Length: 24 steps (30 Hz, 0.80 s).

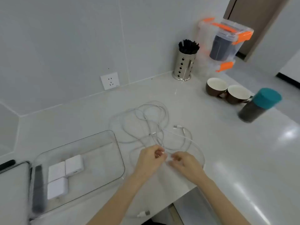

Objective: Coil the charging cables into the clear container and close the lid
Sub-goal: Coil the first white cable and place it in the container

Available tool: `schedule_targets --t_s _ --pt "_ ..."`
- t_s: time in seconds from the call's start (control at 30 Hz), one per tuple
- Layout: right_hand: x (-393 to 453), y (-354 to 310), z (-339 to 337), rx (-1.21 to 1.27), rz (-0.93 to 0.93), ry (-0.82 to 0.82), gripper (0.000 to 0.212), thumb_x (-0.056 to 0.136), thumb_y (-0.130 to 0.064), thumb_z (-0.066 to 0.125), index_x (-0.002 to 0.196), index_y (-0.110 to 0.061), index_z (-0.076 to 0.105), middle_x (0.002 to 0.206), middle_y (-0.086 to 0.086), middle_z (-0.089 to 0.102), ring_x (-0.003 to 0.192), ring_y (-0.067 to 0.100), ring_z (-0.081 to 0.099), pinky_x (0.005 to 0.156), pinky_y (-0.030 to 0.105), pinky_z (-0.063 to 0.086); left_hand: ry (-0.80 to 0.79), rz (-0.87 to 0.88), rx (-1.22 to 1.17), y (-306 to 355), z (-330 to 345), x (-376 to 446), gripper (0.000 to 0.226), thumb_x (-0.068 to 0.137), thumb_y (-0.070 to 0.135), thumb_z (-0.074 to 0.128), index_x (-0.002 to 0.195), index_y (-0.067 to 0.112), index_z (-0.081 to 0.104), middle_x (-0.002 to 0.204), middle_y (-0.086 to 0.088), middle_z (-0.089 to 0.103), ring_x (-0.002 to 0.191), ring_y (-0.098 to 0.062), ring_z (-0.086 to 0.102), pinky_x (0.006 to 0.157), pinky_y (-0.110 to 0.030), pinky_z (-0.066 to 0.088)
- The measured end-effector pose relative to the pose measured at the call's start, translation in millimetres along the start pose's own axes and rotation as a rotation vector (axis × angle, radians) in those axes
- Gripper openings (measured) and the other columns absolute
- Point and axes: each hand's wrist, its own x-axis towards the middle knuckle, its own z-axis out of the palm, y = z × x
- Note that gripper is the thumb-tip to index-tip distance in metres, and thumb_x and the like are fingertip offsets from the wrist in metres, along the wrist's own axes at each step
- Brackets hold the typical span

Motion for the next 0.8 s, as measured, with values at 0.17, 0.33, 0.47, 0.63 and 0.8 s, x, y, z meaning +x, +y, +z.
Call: schedule_targets --t_s 0.17,0.33,0.47,0.63,0.8 --pt "1 -3 8 -0.128 -0.044 -0.028 0.021 0.091 -0.025 0.051 0.099 -0.014 0.068 0.096 0.001 0.072 0.090 0.018 0.064 0.076 0.030 0.046 -0.045 0.008 0.008 -2 7 4 0.015 0.079 0.009 0.064 0.071 0.021 0.060 0.060 0.013 0.058 0.053 0.012 0.054 0.058 -0.004 0.042" --pt "7 -27 -17 0.153 -0.068 0.251 0.014 0.092 -0.016 0.053 0.087 -0.011 0.065 0.066 -0.012 0.059 0.058 0.004 0.054 0.060 0.020 0.044 -0.065 -0.048 -0.125 6 2 6 0.015 0.085 0.013 0.058 0.072 0.015 0.065 0.063 0.003 0.064 0.054 0.002 0.062 0.057 -0.015 0.049" --pt "8 -73 -48 0.534 -0.087 0.328 0.014 0.090 -0.011 0.055 0.083 -0.016 0.066 0.064 -0.004 0.061 0.054 0.002 0.053 0.055 0.014 0.045 -0.075 -0.040 -0.295 28 -13 10 0.017 0.090 0.017 0.053 0.083 0.015 0.068 0.078 -0.004 0.070 0.075 -0.010 0.068 0.075 -0.026 0.053" --pt "7 -135 -70 0.836 -0.172 0.265 0.012 0.087 -0.007 0.059 0.083 -0.010 0.070 0.065 0.001 0.067 0.057 0.006 0.061 0.051 0.017 0.047 -0.065 0.048 -0.407 53 -43 9 0.026 0.076 0.043 0.055 0.082 0.023 0.071 0.091 0.004 0.074 0.094 -0.013 0.067 0.089 -0.032 0.048" --pt "18 -182 -73 0.873 -0.270 0.189 0.010 0.081 -0.014 0.067 0.076 -0.020 0.073 0.060 -0.010 0.064 0.056 0.012 0.058 0.049 0.023 0.046 0.064 0.154 -0.535 78 -81 -4 0.020 0.091 0.013 0.052 0.084 -0.001 0.064 0.070 0.001 0.067 0.071 -0.008 0.065 0.080 -0.028 0.051"
